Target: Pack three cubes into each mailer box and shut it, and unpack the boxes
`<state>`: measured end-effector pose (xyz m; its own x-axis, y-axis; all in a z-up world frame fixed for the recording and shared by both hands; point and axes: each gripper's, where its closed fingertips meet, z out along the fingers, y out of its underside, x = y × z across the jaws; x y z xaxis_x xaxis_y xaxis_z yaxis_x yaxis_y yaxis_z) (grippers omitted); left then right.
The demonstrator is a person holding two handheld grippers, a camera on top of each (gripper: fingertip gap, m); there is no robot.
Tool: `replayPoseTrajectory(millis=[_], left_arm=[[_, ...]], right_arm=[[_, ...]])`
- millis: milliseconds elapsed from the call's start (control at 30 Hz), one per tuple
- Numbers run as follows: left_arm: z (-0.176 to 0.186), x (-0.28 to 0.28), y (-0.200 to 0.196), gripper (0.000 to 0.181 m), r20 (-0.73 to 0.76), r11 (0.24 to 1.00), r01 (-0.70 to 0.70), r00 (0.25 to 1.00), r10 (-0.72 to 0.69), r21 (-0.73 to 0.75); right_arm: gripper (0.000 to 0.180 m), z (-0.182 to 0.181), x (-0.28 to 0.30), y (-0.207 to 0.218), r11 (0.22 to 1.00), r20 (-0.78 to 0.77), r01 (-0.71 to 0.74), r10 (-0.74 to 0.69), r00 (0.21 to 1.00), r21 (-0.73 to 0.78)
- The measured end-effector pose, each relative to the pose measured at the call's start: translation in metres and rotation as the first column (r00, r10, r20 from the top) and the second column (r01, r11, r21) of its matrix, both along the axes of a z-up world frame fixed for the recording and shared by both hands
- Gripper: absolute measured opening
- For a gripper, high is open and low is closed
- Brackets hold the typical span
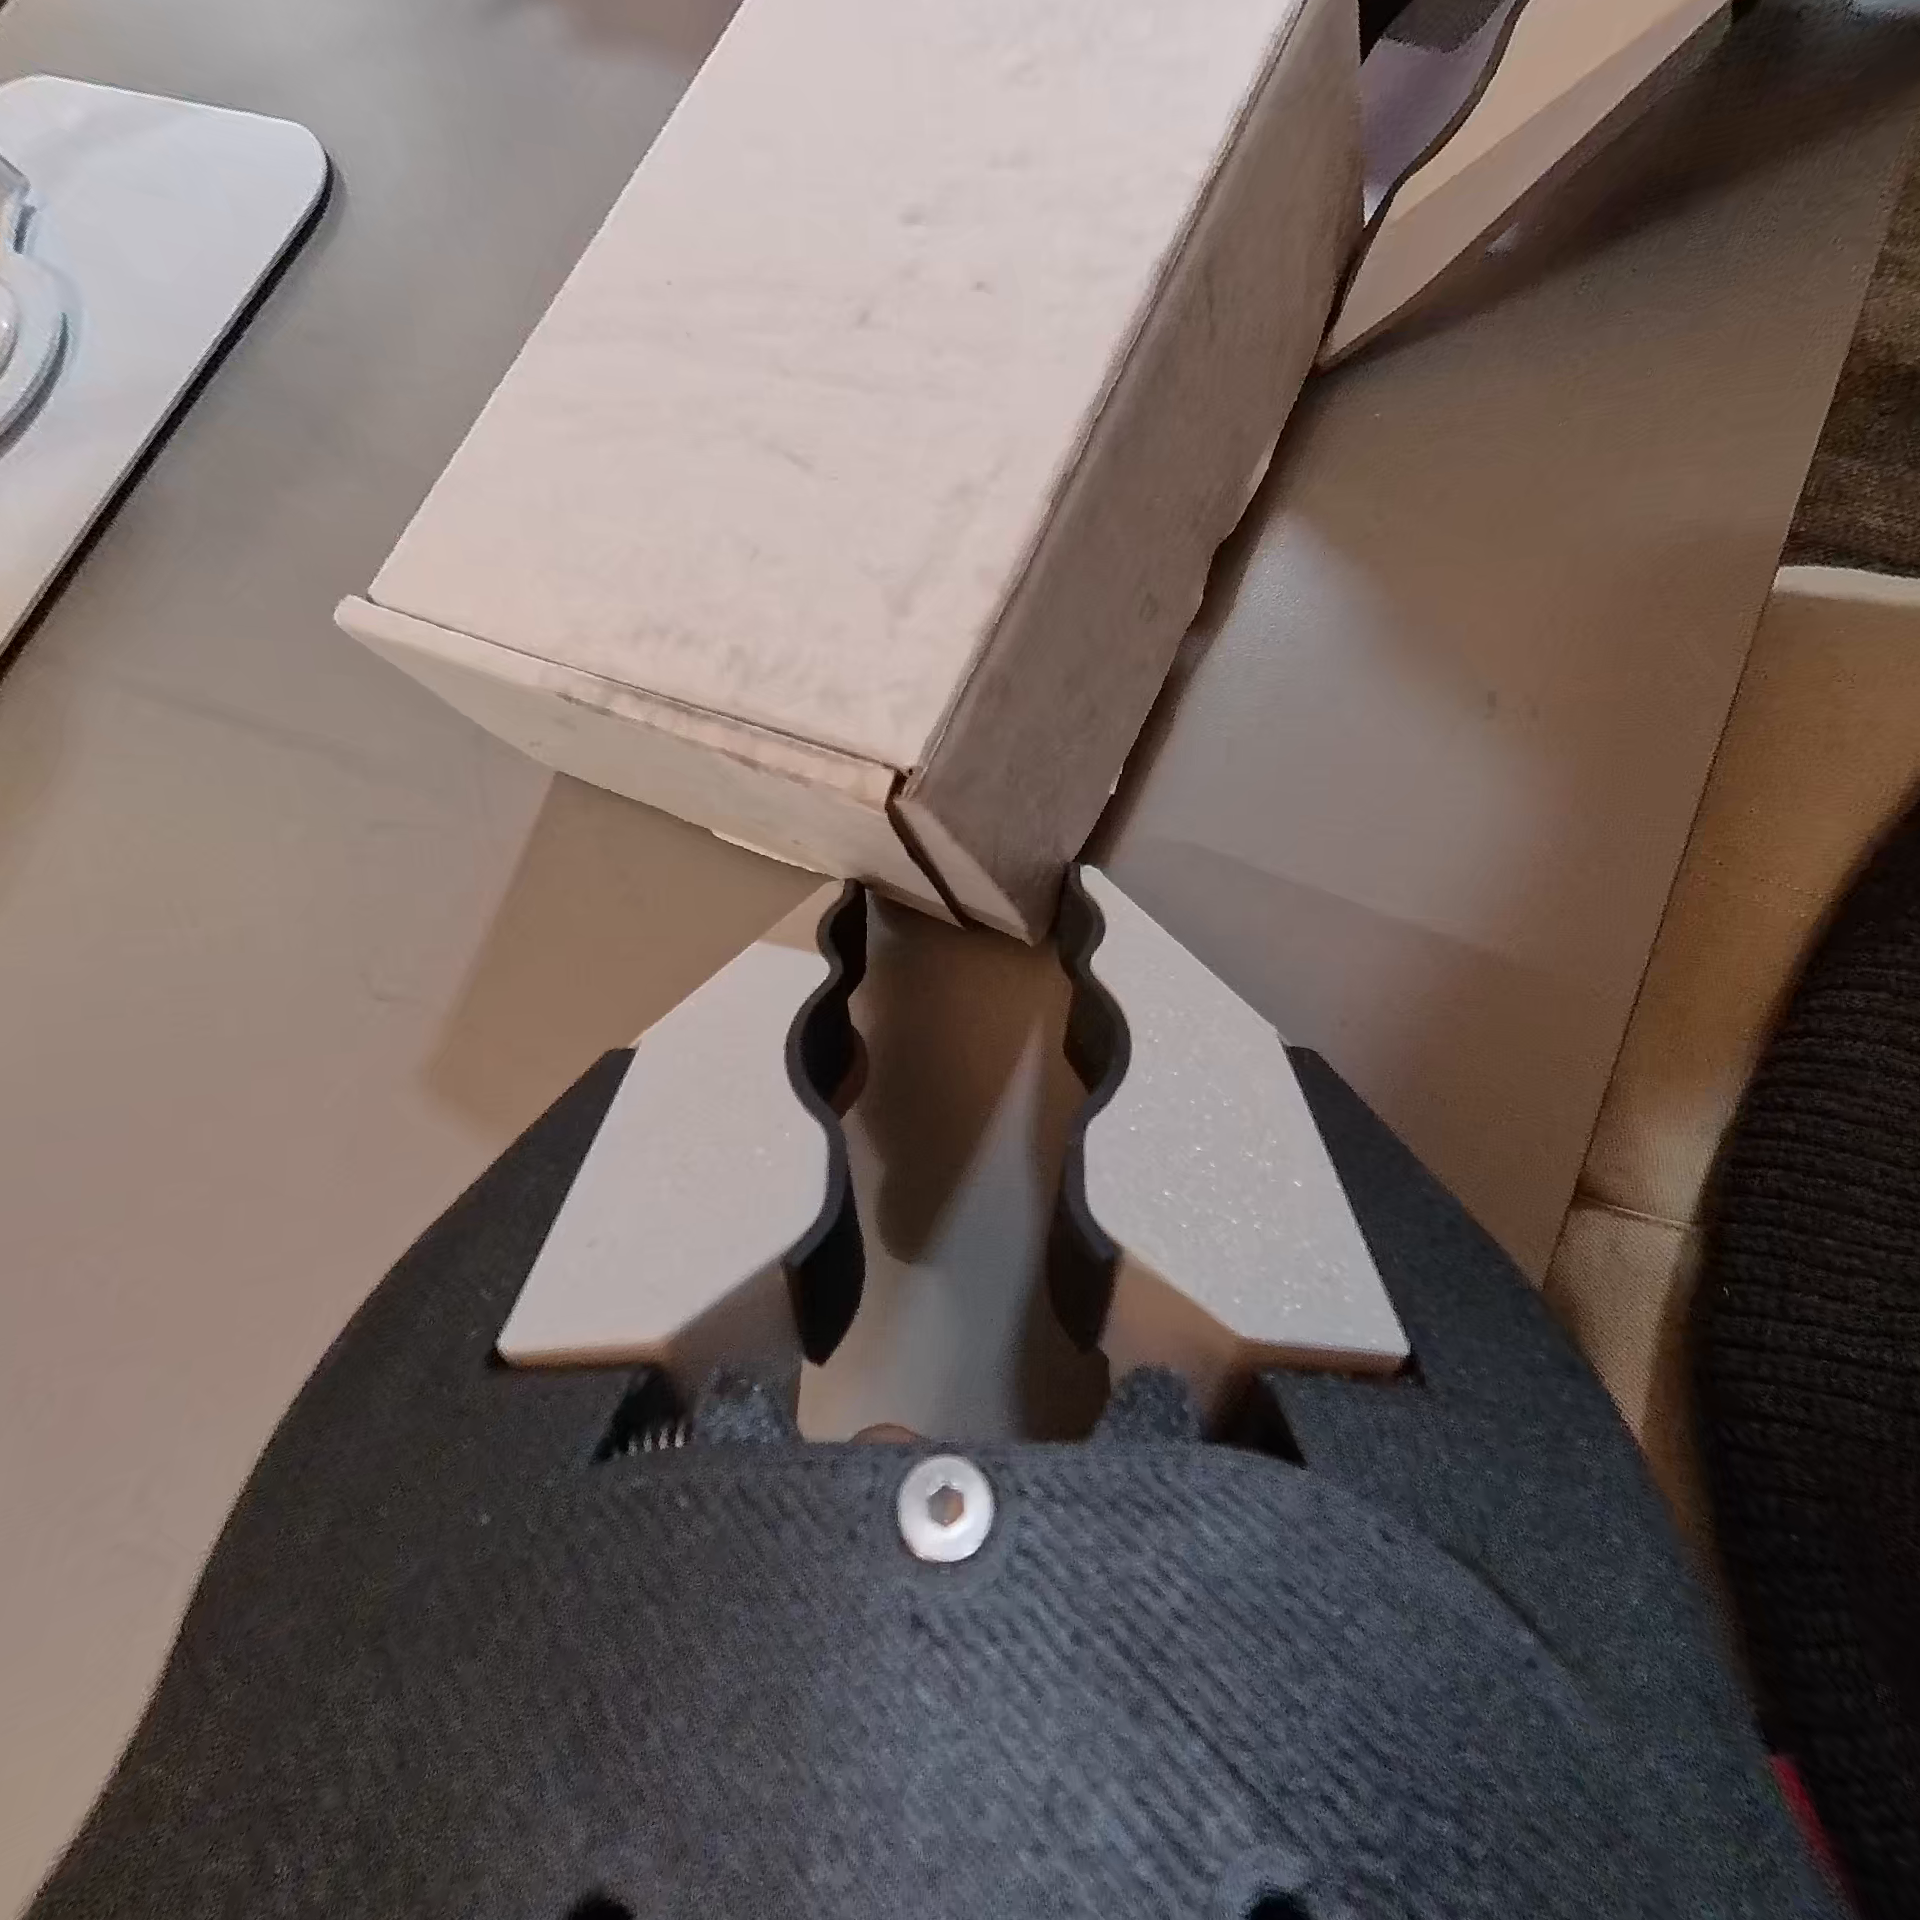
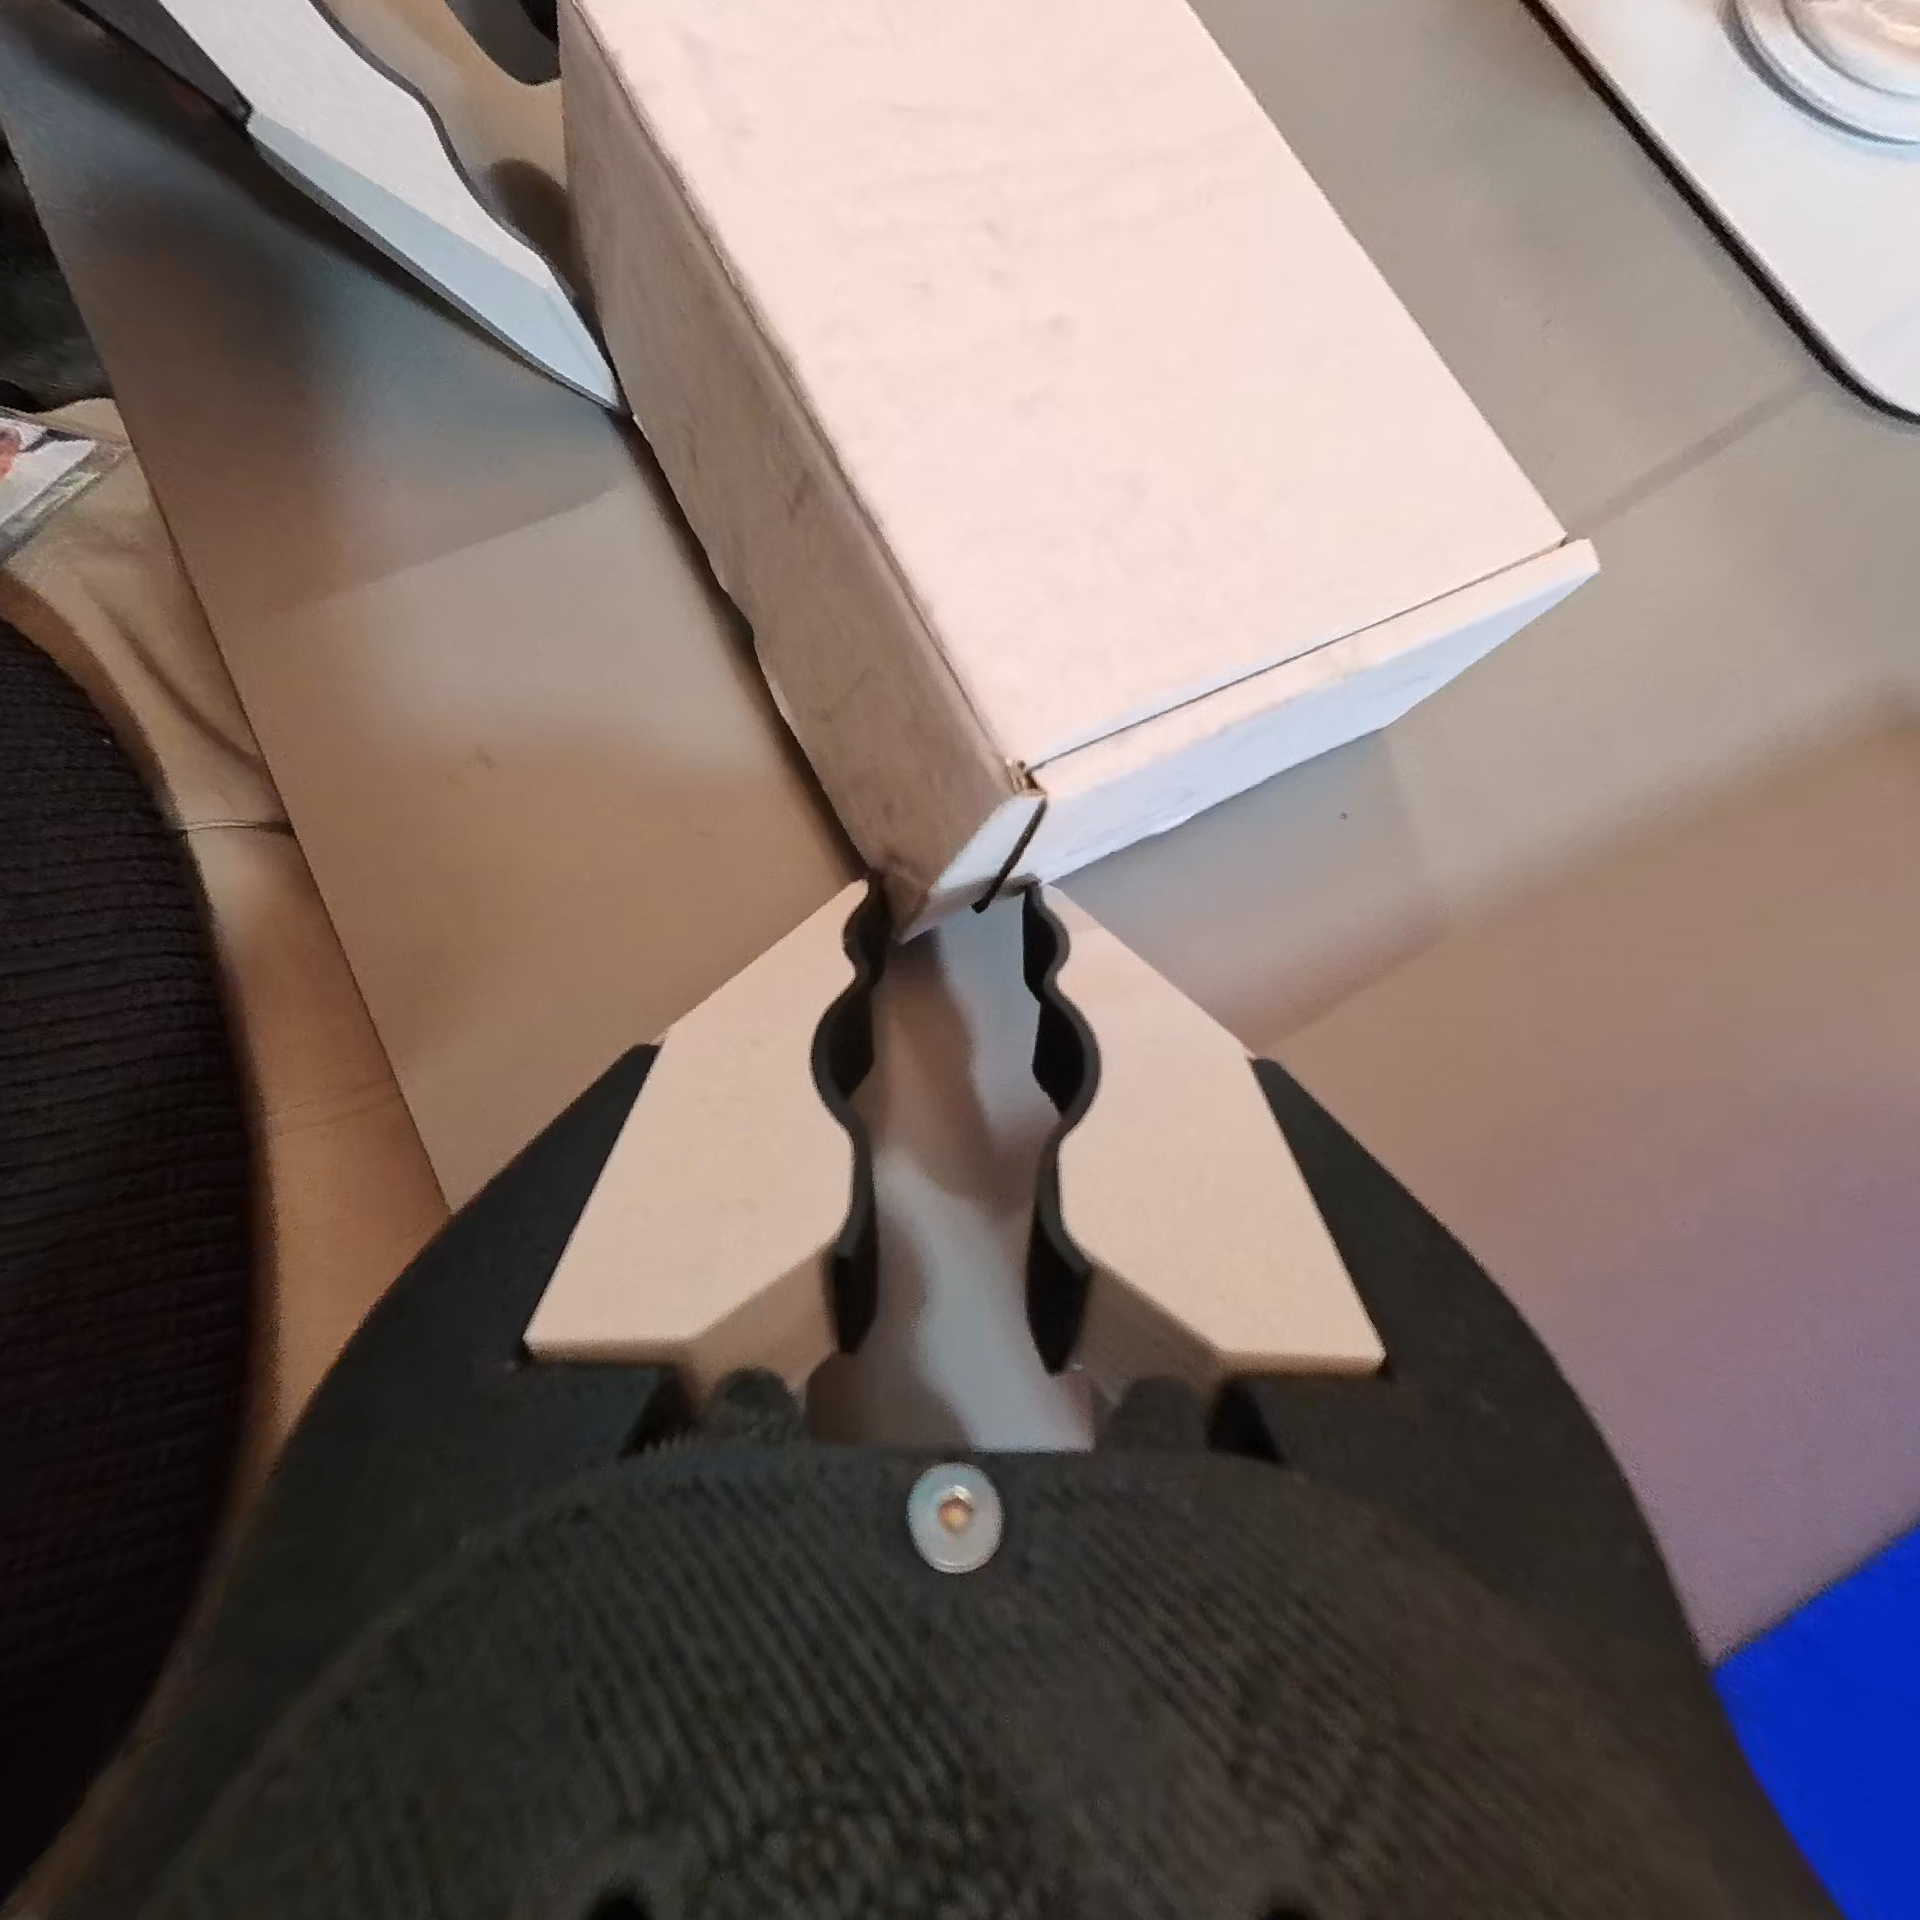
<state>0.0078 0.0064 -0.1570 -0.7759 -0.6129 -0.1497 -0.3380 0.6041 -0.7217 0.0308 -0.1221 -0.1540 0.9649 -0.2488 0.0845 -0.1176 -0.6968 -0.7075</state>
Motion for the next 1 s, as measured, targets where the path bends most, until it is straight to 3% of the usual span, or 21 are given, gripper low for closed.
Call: replayPoseTrajectory(millis=[467,567,667,800,1000], left_arm=[[0.003,0.003,0.002,0.027,0.051,1.0,0.001,0.999,-0.002,0.02],[0.002,0.002,0.004,0.027,0.032,1.0,-0.003,0.999,0.003,0.007],[0.001,0.0,0.003,0.024,0.002,1.0,0.01,1.0,-0.01,-0.002],[0.0,-0.001,0.003,0.024,0.0,1.0,0.007,1.0,-0.007,0.003],[0.005,-0.004,0.001,0.046,-0.045,0.997,0.026,0.999,-0.029,-0.078]], right_arm=[[0.014,0.002,-0.004,-0.002,0.999,0.006,-0.033,0.033,0.999,-0.018],[0.015,0.004,-0.005,-0.001,1.0,-0.071,-0.012,0.013,0.997,0.026],[0.019,0.004,-0.003,-0.001,0.999,-0.053,-0.01,0.012,0.999,0.043],[0.047,0.001,0.002,-0.007,1.0,-0.035,-0.008,0.009,0.999,0.029],[0.048,0.01,0.001,-0.003,0.993,-0.081,-0.009,0.019,0.997,0.122]])
